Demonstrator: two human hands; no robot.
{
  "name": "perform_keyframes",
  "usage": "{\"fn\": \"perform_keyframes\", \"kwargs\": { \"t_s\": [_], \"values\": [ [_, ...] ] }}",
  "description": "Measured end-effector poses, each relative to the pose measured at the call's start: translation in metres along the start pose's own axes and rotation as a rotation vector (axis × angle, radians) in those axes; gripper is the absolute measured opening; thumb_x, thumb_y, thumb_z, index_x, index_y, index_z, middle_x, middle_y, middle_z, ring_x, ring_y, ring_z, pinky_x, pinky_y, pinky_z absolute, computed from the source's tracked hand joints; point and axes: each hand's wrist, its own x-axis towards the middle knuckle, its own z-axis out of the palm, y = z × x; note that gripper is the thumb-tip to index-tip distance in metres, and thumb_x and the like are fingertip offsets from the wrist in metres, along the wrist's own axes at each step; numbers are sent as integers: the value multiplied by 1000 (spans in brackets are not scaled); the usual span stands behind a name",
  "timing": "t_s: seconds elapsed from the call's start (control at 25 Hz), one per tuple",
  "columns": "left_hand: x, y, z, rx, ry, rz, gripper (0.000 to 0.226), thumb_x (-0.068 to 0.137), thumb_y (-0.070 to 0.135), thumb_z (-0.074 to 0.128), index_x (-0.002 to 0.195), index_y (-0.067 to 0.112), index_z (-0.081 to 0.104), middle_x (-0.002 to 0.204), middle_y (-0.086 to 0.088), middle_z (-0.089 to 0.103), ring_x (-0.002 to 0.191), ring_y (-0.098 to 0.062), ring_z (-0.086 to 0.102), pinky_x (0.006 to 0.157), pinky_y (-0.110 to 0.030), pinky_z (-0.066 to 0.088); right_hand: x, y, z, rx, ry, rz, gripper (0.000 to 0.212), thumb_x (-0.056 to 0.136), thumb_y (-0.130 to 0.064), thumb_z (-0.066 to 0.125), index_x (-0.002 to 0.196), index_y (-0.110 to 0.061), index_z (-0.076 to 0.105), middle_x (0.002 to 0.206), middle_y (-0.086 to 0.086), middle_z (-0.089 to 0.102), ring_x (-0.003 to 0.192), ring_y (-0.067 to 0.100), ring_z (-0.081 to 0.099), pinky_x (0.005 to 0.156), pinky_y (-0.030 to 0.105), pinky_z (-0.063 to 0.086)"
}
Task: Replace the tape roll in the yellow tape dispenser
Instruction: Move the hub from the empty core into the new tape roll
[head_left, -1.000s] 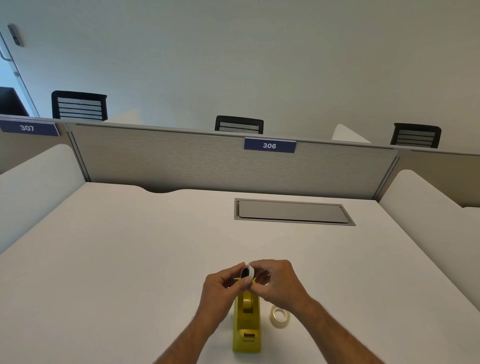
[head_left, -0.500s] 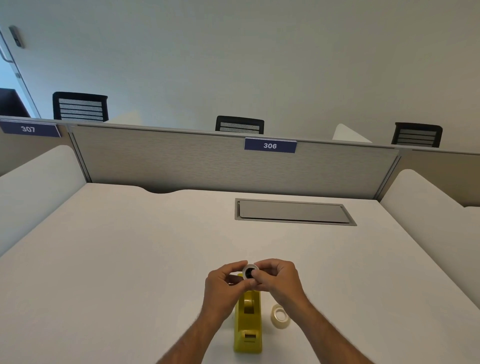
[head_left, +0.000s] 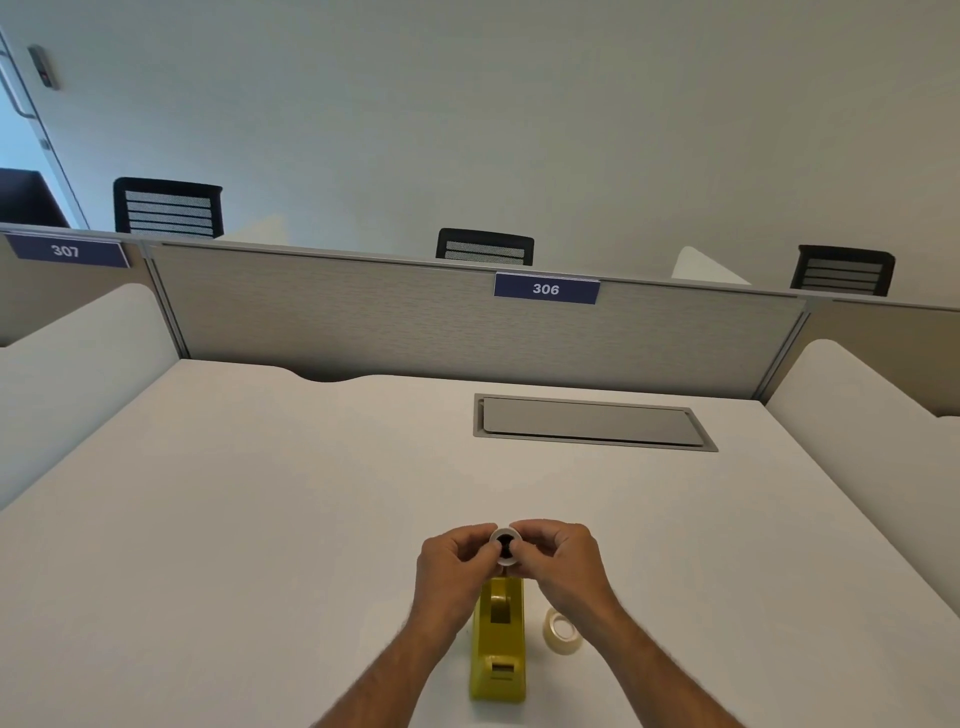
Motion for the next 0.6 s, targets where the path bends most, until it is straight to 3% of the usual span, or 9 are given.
{"fn": "perform_keyframes", "kwargs": {
  "t_s": [0.2,0.32,0.48,0.6],
  "values": [
    [-2,3,7,209,77,107,16,87,20,73,101,26,77,88,18,76,82,4,71,71,-13,58,0,2,4,-96,63,-48,15,88,-8,72,97,-16,81,88,-1,80,82,17,76,75,42,66],
    [-2,3,9,224,105,113,14,86,20,74,98,28,76,85,19,75,81,8,69,66,-8,56,-1,2,6,-137,85,-87,14,88,-9,73,95,-18,81,86,-3,80,78,15,76,73,39,66],
    [-3,1,8,166,97,105,15,85,17,74,95,29,76,86,15,76,81,1,72,67,-12,58,-3,1,7,-168,92,-117,14,87,-11,73,92,-21,81,82,-6,79,75,14,75,69,34,66],
    [-4,1,5,47,50,66,17,84,13,75,95,25,78,89,7,79,86,-12,75,73,-26,63,-2,0,8,-171,106,-95,10,87,-15,75,94,-19,81,86,-5,79,77,15,74,69,35,66]
  ]
}}
